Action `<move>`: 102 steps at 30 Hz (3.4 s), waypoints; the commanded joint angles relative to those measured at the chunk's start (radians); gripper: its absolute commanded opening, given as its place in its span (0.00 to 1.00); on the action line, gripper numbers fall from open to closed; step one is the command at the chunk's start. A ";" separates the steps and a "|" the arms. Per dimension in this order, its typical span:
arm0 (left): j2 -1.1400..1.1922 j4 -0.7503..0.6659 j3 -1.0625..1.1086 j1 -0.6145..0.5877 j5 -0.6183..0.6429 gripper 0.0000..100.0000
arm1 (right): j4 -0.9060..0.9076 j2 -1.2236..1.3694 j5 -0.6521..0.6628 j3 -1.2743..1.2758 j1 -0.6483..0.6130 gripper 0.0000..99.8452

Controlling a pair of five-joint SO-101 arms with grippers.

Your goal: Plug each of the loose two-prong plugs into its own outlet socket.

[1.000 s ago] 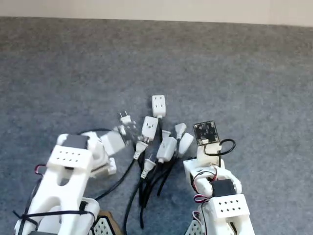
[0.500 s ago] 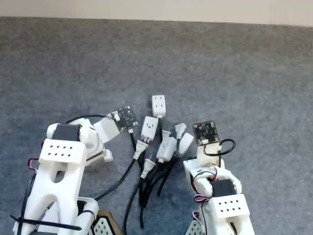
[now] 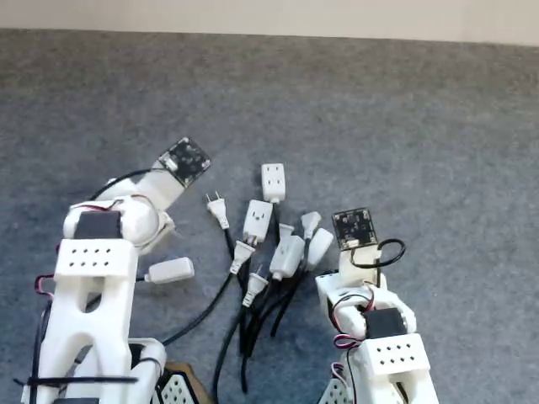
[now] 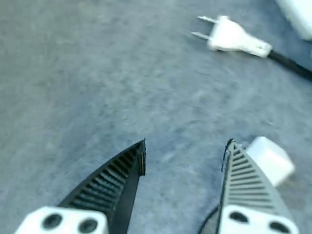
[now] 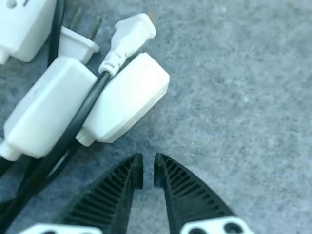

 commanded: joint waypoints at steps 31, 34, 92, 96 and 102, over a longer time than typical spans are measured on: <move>0.168 0.285 -0.259 -0.045 0.261 0.25 | 0.114 -0.012 0.074 -0.156 -0.013 0.06; 0.171 0.193 -0.283 -0.084 0.459 0.25 | 0.170 0.005 0.074 -0.254 -0.047 0.06; 0.570 -0.311 -0.185 -0.203 0.806 0.25 | -0.173 1.082 -0.548 -0.814 -0.633 0.26; 0.570 -0.311 -0.185 -0.203 0.806 0.25 | -0.171 1.082 -0.548 -0.819 -0.631 0.26; 0.570 -0.311 -0.185 -0.199 0.806 0.25 | -0.176 1.086 -0.548 -0.835 -0.699 0.26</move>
